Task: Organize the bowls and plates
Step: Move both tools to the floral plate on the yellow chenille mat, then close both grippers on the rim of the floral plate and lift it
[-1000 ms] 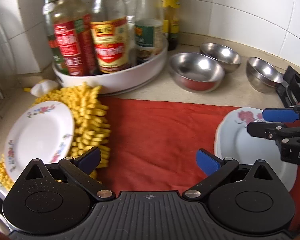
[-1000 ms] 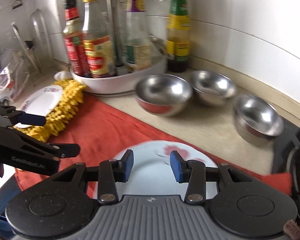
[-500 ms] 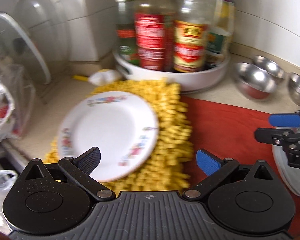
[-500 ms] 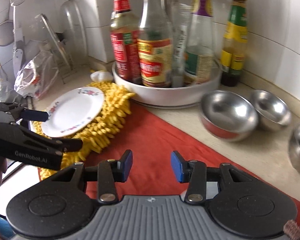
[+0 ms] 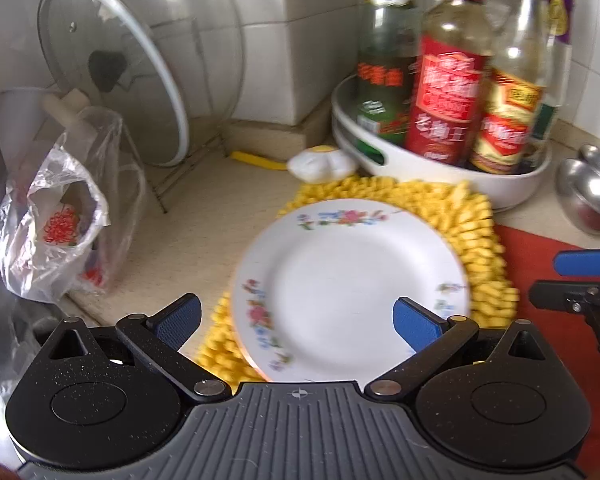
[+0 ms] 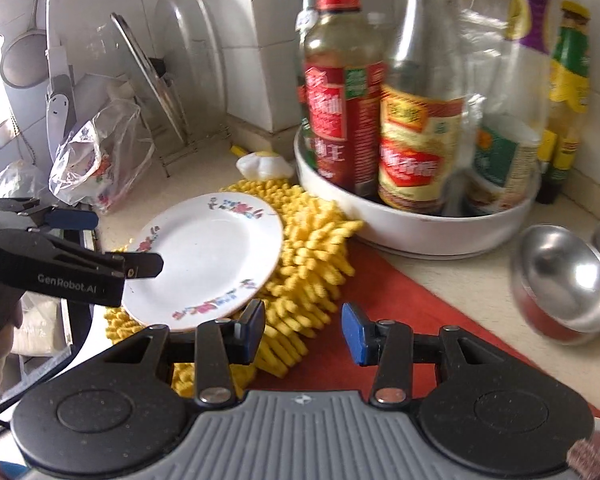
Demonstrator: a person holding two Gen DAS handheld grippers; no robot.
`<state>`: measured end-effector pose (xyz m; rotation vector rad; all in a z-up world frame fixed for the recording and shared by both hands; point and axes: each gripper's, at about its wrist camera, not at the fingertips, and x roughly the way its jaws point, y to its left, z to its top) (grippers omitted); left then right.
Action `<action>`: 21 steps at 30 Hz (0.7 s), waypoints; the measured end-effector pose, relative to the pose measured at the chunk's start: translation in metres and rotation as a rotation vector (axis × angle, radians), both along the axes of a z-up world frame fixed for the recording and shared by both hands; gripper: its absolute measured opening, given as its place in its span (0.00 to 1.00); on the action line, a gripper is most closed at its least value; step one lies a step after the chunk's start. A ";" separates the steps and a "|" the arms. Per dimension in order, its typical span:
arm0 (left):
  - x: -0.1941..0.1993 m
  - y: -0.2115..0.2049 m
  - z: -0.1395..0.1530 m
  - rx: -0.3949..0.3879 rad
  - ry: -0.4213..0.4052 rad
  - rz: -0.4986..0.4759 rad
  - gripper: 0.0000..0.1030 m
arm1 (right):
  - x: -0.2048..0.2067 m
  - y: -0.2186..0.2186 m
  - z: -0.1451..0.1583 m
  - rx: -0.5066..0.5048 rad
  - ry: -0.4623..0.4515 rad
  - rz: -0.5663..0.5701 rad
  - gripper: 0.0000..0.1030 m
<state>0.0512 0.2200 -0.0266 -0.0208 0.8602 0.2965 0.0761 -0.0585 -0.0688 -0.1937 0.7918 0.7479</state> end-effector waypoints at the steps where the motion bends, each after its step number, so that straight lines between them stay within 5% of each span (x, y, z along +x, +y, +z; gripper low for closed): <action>1: 0.002 0.005 -0.002 0.003 0.004 0.001 1.00 | 0.001 0.005 -0.002 -0.003 0.007 0.004 0.39; 21: 0.040 0.059 -0.040 -0.182 0.056 -0.119 1.00 | 0.016 0.067 -0.027 0.017 0.140 0.054 0.39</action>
